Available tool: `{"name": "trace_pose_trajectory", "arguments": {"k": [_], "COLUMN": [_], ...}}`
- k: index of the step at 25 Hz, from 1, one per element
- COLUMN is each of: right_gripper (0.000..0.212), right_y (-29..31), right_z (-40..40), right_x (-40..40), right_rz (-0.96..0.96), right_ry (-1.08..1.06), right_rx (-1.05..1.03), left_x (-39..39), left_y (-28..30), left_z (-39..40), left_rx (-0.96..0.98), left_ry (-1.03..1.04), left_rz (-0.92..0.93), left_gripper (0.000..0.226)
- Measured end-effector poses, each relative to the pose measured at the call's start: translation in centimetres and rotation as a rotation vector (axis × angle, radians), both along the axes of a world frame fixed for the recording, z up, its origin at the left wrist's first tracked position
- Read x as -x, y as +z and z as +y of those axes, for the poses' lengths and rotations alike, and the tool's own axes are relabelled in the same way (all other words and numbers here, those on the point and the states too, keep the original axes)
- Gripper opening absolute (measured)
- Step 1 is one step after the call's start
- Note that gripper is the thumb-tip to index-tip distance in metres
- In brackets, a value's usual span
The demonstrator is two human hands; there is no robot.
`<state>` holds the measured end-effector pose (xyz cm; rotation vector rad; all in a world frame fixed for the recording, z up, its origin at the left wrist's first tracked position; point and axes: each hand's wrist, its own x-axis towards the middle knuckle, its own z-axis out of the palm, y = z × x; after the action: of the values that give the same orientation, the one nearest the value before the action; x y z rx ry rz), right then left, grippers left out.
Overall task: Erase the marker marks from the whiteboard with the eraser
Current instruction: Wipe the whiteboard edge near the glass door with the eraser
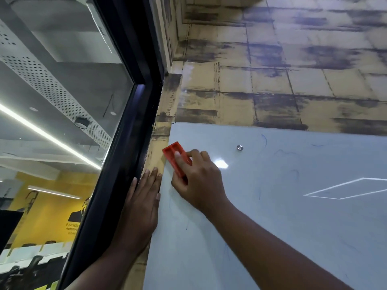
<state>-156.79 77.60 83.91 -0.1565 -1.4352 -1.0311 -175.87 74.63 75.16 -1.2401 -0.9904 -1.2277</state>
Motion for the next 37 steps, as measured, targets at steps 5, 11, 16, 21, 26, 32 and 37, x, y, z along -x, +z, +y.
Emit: {"name": "trace_pose_trajectory", "arguments": {"k": [5,11,16,21,26,32,37], "right_gripper": [0.049,0.050,0.054,0.056,0.052,0.050,0.049], "right_y": [1.8,2.2,4.7,-2.0,-8.0,-4.8,-6.6], "right_z": [1.7,2.1,0.5,-0.5,0.2,3.1,2.5], "right_x": [-4.8,-5.1,-3.6,-1.1,-2.4,-10.0,-8.0], "right_rz": [0.045,0.435,0.631,0.313,-0.054,0.210,0.380], "right_ry": [-0.062,-0.064,-0.044,0.033,-0.021,-0.045,0.010], "right_rx": [-0.041,0.157,0.345,0.150,0.024,0.085,0.202], "left_x": [-0.1,-0.2,-0.2,-0.3,-0.4,-0.7,-1.1], "left_y": [-0.9,-2.0,-2.6,-2.8,-3.3,-4.3,-5.5], "left_z": [-0.2,-0.1,-0.1,-0.4,-0.7,-1.2,-1.5], "left_rx": [-0.005,-0.032,-0.036,-0.014,0.032,0.045,0.073], "left_ry": [-0.041,-0.070,-0.092,-0.081,-0.068,-0.059,-0.080], "left_rz": [0.008,0.021,0.019,0.010,-0.010,-0.003,-0.024], "left_gripper": [0.052,0.052,0.051,0.053,0.054,0.052,0.053]}}
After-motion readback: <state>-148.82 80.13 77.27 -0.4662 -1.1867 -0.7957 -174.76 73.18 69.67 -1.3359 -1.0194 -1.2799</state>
